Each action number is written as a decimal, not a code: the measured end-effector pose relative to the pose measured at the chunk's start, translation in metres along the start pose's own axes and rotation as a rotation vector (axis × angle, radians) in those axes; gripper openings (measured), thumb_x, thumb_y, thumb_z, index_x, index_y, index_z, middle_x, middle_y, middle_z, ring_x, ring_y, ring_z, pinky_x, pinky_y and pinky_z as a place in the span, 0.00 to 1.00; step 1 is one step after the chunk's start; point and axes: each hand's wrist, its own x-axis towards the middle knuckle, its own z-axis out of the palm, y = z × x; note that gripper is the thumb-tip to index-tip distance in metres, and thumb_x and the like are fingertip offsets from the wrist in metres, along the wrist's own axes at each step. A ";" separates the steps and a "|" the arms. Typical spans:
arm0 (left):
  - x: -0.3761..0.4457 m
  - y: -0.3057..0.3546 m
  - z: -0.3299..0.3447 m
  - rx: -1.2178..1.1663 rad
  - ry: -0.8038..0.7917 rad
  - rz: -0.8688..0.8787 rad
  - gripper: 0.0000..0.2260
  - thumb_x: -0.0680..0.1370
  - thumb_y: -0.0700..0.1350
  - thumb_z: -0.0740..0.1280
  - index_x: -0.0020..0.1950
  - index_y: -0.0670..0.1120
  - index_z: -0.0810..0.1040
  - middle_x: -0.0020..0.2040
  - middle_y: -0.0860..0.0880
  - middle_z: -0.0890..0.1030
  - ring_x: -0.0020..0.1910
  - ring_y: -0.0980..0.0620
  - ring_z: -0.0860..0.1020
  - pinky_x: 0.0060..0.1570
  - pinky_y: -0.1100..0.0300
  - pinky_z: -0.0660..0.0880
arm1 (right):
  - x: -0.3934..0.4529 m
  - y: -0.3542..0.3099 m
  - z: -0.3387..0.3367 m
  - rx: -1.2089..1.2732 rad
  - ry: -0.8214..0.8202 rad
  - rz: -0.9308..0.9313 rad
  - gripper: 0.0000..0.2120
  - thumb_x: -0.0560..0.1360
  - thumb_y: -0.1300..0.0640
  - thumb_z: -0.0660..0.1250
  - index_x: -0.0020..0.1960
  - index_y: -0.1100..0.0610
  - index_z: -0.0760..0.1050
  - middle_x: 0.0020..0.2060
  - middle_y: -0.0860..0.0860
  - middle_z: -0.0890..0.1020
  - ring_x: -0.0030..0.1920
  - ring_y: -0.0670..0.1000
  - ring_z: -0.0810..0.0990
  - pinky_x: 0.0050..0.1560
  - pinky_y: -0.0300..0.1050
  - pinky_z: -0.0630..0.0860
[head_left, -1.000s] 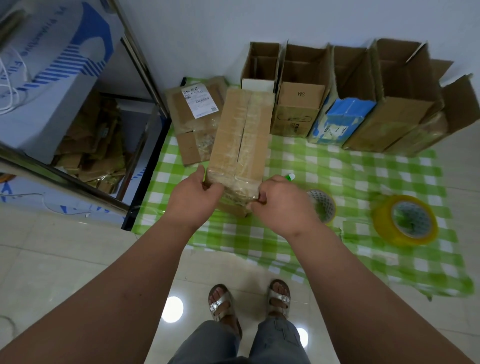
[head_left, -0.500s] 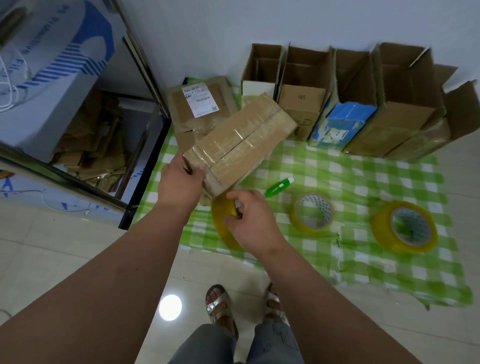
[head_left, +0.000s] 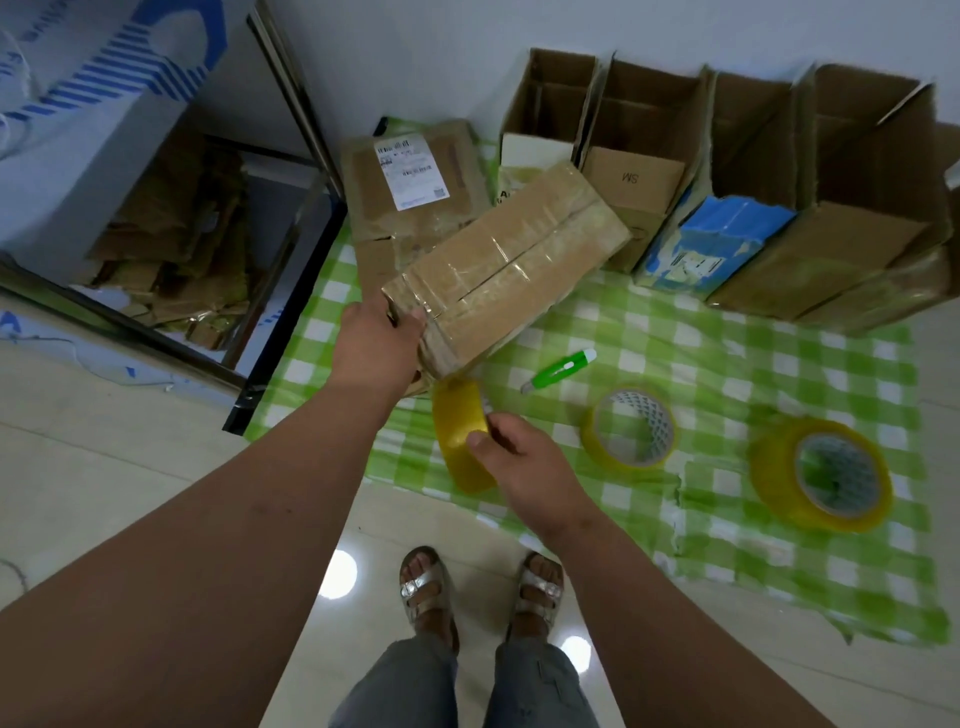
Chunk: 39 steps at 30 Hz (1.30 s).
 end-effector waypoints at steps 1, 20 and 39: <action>0.000 0.000 0.001 0.002 0.006 0.002 0.13 0.81 0.48 0.65 0.63 0.45 0.75 0.58 0.40 0.75 0.54 0.40 0.78 0.47 0.44 0.82 | -0.001 0.002 -0.002 -0.005 -0.018 -0.011 0.11 0.80 0.55 0.64 0.49 0.64 0.75 0.39 0.55 0.75 0.39 0.49 0.72 0.41 0.46 0.69; -0.003 -0.005 0.003 -0.107 0.119 -0.028 0.20 0.79 0.50 0.67 0.69 0.44 0.73 0.57 0.40 0.79 0.53 0.42 0.81 0.54 0.44 0.79 | -0.009 0.036 -0.018 -0.101 -0.003 -0.125 0.07 0.80 0.49 0.63 0.43 0.46 0.73 0.33 0.43 0.76 0.34 0.40 0.73 0.33 0.33 0.68; -0.087 -0.040 0.035 -0.580 -0.067 -0.399 0.15 0.75 0.58 0.70 0.54 0.50 0.79 0.52 0.51 0.83 0.52 0.51 0.81 0.51 0.54 0.77 | 0.005 0.022 -0.043 -0.086 -0.156 -0.035 0.02 0.78 0.52 0.67 0.48 0.45 0.78 0.44 0.44 0.84 0.44 0.41 0.82 0.44 0.35 0.77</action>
